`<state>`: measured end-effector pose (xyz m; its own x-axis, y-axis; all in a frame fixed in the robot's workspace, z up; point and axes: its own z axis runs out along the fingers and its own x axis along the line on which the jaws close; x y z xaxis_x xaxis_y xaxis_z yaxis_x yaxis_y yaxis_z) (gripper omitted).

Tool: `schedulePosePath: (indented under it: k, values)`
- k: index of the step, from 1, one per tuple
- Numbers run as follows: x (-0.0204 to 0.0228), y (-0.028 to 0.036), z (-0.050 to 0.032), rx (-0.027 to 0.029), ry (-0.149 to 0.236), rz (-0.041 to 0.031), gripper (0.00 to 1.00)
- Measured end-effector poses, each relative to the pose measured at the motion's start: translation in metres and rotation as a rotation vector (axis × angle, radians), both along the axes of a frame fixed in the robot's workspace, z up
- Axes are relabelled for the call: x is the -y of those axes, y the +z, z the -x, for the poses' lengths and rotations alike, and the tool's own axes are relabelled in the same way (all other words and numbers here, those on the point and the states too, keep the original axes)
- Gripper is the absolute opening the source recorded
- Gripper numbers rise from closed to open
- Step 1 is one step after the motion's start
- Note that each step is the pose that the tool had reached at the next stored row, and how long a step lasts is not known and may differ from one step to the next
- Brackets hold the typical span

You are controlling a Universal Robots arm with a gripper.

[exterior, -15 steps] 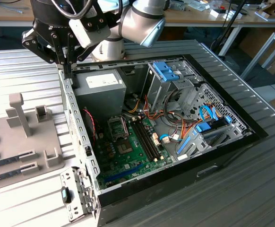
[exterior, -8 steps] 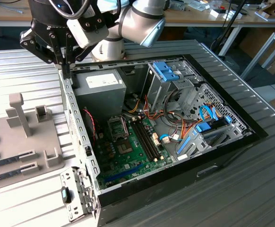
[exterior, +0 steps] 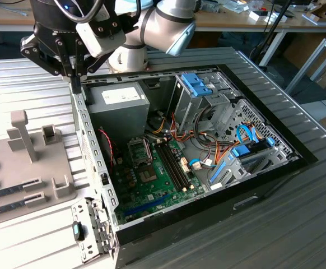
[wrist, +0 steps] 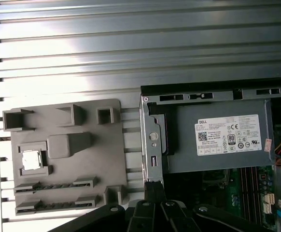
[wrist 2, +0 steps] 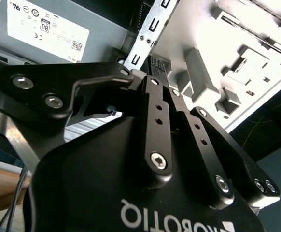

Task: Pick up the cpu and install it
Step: 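Reach for the cpu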

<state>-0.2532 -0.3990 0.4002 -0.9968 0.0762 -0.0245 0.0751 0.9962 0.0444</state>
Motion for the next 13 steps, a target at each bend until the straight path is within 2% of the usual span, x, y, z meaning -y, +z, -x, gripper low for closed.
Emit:
schedulePosePath:
  k: [13]
  values:
    - [0.0,0.0,0.0087,0.0,0.0,0.0,0.1]
